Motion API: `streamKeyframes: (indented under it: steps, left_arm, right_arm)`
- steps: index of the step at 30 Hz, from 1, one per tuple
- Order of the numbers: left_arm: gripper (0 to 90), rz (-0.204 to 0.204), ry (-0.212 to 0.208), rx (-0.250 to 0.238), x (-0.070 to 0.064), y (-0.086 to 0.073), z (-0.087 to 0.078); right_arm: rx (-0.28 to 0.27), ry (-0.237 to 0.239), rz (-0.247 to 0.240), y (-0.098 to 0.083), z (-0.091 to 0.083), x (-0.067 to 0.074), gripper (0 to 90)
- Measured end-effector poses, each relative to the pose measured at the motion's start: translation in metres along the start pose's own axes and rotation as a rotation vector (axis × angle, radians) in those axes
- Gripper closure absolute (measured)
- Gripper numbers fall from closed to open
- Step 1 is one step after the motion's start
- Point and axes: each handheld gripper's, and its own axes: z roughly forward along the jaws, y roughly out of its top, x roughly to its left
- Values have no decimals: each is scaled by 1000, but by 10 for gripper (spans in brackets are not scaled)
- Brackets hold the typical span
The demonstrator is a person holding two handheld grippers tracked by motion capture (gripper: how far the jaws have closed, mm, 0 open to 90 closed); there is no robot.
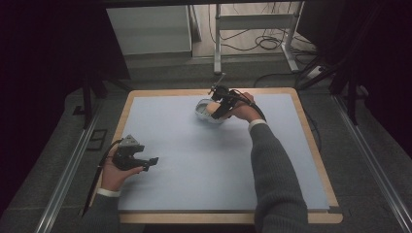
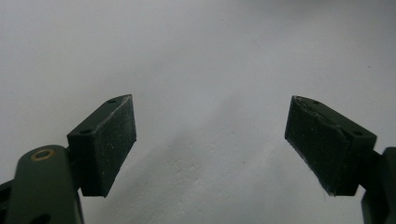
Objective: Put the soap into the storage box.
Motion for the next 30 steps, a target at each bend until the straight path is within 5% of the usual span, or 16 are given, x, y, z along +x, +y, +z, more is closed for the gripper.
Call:
streamKeyframes:
  steps: [30]
  left_arm:
    - [168, -8, 0, 0, 2, -1, 0]
  right_arm:
    - [-3, 9, 3, 13, 30, -13, 324]
